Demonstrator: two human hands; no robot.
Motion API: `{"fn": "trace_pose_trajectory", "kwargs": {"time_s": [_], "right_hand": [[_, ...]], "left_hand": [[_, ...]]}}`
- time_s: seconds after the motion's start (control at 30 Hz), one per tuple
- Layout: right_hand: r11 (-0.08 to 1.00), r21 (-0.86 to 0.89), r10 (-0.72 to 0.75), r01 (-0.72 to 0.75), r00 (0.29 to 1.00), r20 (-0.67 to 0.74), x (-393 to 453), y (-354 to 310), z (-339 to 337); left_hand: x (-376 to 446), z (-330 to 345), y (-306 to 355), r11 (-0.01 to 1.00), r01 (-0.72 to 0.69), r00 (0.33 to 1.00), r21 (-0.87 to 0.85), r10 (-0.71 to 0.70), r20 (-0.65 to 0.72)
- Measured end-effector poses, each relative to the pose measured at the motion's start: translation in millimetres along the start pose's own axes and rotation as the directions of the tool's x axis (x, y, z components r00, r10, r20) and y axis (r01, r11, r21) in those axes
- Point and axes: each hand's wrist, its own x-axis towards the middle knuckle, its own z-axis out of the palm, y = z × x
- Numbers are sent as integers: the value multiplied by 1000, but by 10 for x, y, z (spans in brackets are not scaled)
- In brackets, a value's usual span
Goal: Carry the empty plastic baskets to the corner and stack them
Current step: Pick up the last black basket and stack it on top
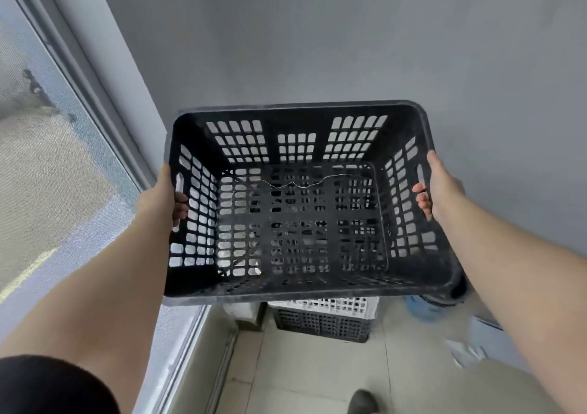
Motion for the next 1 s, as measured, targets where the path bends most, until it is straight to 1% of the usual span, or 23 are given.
{"fn": "trace_pose_trajectory", "kwargs": {"time_s": [0.23, 0.37, 0.43, 0.5, 0.57, 0.7, 0.8, 0.9, 1.0], "right_hand": [[999, 26, -21, 20, 1000, 8, 575, -450, 219], [1000, -2, -25, 25, 999, 22, 935, -701, 356], [999, -44, 14, -12, 999, 42, 1120, -818, 435], [994, -97, 56, -50, 996, 64, 1284, -915, 504], [988, -138, 77, -66, 994, 76, 1424, -987, 568], [979, -193, 83, -66, 993, 82, 1623, -1105, 675], [979, -193, 79, -61, 993, 87, 1768, -1201, 725], [977, -192, 107, -88, 990, 87, 1892, -1254, 771], [977, -185, 127, -110, 988, 83, 2017, -1275, 823]], "left_hand": [[451, 604, 417, 997, -77, 997, 30, 76, 8], [742, 895, 684, 994, -79, 996, 79, 76, 47], [910, 1054, 817, 992, -84, 995, 98, 78, 61], [1065, 1207, 937, 990, -70, 996, 124, 62, 65], [1202, 1340, 1032, 978, -48, 996, 202, 31, 86], [1428, 1587, 1148, 951, -28, 990, 308, -15, 137], [1584, 1736, 1200, 937, 0, 979, 350, -72, 192], [1746, 1891, 1260, 922, 20, 962, 386, -122, 242], [1883, 2036, 1293, 918, 12, 945, 396, -140, 297]]}}
